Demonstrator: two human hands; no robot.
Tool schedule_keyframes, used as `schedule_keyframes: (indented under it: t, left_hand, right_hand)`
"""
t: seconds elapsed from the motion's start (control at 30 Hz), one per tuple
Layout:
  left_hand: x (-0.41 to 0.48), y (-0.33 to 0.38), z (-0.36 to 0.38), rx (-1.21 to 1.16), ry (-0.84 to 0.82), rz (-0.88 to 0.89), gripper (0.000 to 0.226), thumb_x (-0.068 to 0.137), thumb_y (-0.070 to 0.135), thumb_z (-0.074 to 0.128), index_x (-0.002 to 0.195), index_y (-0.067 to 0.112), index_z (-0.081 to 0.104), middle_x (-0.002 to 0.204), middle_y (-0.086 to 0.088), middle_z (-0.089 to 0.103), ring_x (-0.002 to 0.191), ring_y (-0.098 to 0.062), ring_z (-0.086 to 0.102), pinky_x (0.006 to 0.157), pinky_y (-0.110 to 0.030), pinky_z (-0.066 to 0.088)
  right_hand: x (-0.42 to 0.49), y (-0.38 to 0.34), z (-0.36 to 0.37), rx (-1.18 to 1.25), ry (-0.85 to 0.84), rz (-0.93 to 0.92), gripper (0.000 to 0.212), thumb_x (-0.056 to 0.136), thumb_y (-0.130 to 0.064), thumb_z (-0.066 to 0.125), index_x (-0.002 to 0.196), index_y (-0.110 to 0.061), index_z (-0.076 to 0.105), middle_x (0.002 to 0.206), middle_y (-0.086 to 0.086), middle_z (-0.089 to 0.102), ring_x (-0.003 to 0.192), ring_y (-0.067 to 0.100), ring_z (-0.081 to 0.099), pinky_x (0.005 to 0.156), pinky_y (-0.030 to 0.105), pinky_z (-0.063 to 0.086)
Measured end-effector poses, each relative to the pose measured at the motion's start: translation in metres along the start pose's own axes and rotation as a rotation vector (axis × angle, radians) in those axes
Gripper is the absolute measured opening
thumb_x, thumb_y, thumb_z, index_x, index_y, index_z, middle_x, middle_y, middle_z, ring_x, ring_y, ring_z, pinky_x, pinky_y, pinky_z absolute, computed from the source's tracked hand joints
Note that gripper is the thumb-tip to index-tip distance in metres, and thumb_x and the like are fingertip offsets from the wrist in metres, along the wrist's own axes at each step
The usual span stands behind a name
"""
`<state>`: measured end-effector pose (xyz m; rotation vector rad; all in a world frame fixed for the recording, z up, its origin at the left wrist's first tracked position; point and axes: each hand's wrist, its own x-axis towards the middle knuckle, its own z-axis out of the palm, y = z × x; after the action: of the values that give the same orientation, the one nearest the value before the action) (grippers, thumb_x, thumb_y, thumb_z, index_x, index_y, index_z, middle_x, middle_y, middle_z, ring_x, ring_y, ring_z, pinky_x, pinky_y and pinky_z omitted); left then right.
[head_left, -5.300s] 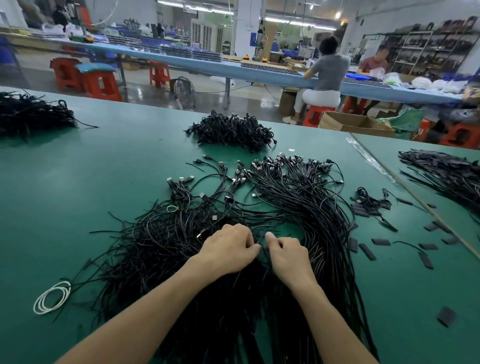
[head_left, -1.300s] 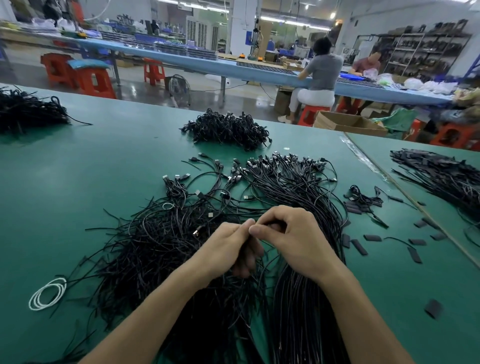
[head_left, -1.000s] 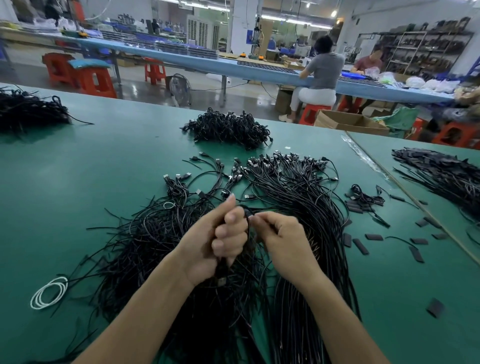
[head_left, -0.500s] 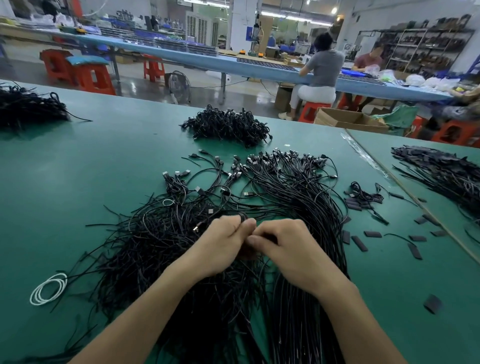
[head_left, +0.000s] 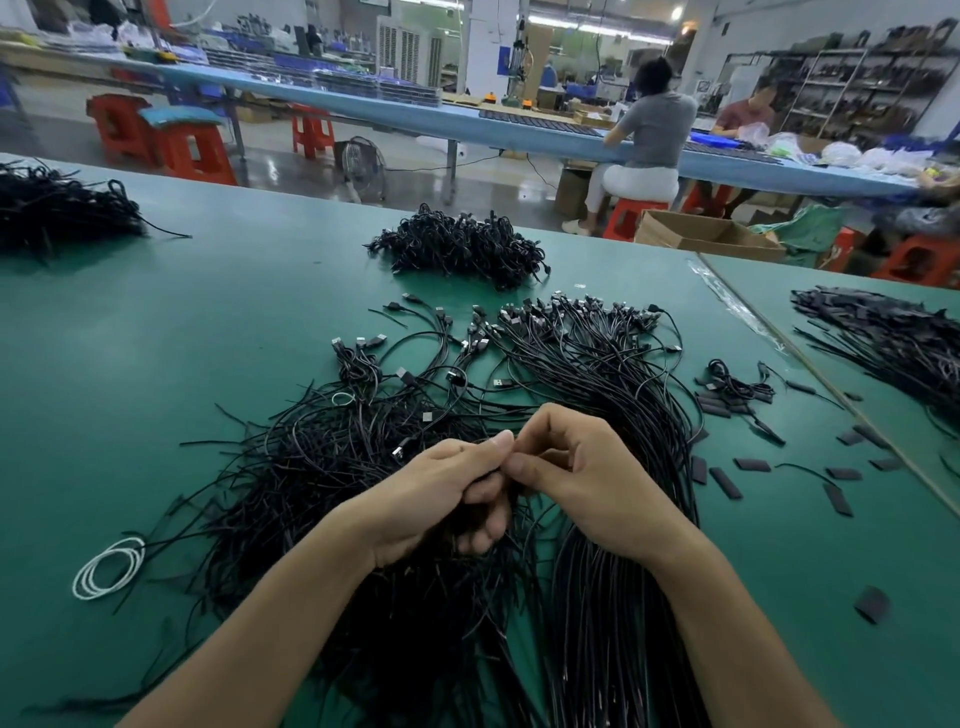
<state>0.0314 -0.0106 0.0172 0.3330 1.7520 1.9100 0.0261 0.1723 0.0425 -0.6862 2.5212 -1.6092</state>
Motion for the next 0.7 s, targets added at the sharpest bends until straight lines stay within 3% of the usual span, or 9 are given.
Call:
schedule_keyframes:
  t: [0.07,0.13,0.2,0.27,0.33,0.47,0.57,0.63,0.7]
  left_hand:
    - [0.007,-0.004,0.005,0.047,0.164,0.033,0.060,0.100,0.051,0.043,0.047,0.024,0.043,0.053,-0.001,0.053,0.046,-0.013,0.048,0.049,-0.021,0.037]
    - [0.012,-0.007,0.010,0.116,0.323,0.085,0.062,0.104,0.041,0.044,0.045,0.021,0.046,0.052,-0.001,0.046,0.050,-0.014,0.043,0.055,-0.024,0.037]
    - [0.013,-0.006,0.011,0.010,0.376,0.075,0.049,0.103,0.029,0.046,0.058,0.014,0.061,0.061,-0.004,0.052,0.059,-0.016,0.051,0.058,-0.028,0.049]
    - [0.011,-0.002,0.012,-0.249,0.244,-0.017,0.038,0.100,0.029,0.042,0.089,0.006,0.070,0.078,-0.009,0.063,0.072,-0.020,0.063,0.071,-0.042,0.060]
    - [0.008,-0.001,0.012,-0.390,0.067,-0.106,0.050,0.095,0.043,0.039,0.103,0.004,0.068,0.089,-0.014,0.068,0.077,-0.026,0.069,0.069,-0.047,0.061]
    - [0.008,-0.005,0.011,-0.344,0.063,-0.167,0.072,0.098,0.063,0.029,0.073,0.009,0.071,0.065,-0.011,0.063,0.040,-0.016,0.053,0.031,-0.016,0.034]
    - [0.012,-0.010,0.008,-0.297,0.221,-0.103,0.070,0.096,0.066,0.038,0.058,0.013,0.064,0.047,-0.003,0.048,0.027,-0.009,0.031,0.028,-0.011,0.020]
    - [0.012,-0.014,0.003,-0.259,0.342,-0.047,0.063,0.093,0.064,0.046,0.055,0.016,0.059,0.043,0.002,0.041,0.026,-0.008,0.028,0.028,-0.012,0.019]
    - [0.012,-0.017,-0.005,-0.264,0.462,0.002,0.059,0.092,0.060,0.051,0.051,0.018,0.054,0.042,0.005,0.038,0.028,-0.008,0.028,0.027,-0.014,0.020]
  right_hand:
    - [0.001,-0.001,0.002,-0.082,0.044,0.002,0.012,0.091,-0.018,0.071,0.083,-0.019,0.062,0.080,-0.001,0.072,0.074,0.020,0.069,0.075,0.047,0.056]
    - [0.002,-0.002,0.005,-0.166,0.116,-0.031,0.014,0.089,-0.019,0.073,0.080,-0.024,0.064,0.079,-0.010,0.071,0.070,0.009,0.067,0.069,0.033,0.057]
    - [0.002,-0.003,0.010,-0.193,0.164,-0.058,0.016,0.087,-0.019,0.076,0.079,-0.027,0.065,0.078,-0.013,0.070,0.071,0.006,0.066,0.065,0.022,0.053]
    - [0.004,-0.003,0.015,-0.158,0.185,-0.078,0.018,0.086,-0.019,0.077,0.078,-0.029,0.064,0.077,-0.014,0.070,0.072,0.006,0.067,0.065,0.020,0.054]
    - [0.006,-0.004,0.020,-0.150,0.206,-0.116,0.018,0.084,-0.019,0.077,0.077,-0.030,0.065,0.076,-0.014,0.069,0.071,0.005,0.067,0.063,0.016,0.051]
    - [0.011,-0.004,0.023,-0.096,0.219,-0.122,0.016,0.084,-0.019,0.078,0.078,-0.027,0.066,0.077,-0.014,0.068,0.057,0.011,0.064,0.052,0.018,0.049]
    - [0.014,-0.002,0.023,-0.080,0.204,-0.119,0.011,0.086,-0.018,0.077,0.082,-0.023,0.068,0.076,-0.009,0.069,0.055,0.010,0.065,0.058,0.020,0.053]
    - [0.014,0.002,0.021,-0.087,0.203,-0.082,0.008,0.089,-0.031,0.073,0.090,-0.025,0.069,0.079,-0.008,0.071,0.070,0.006,0.068,0.068,0.019,0.054]
    - [0.011,0.011,0.018,-0.123,0.195,0.004,0.023,0.089,-0.050,0.063,0.095,-0.029,0.065,0.084,-0.010,0.068,0.079,-0.001,0.064,0.071,0.014,0.050]
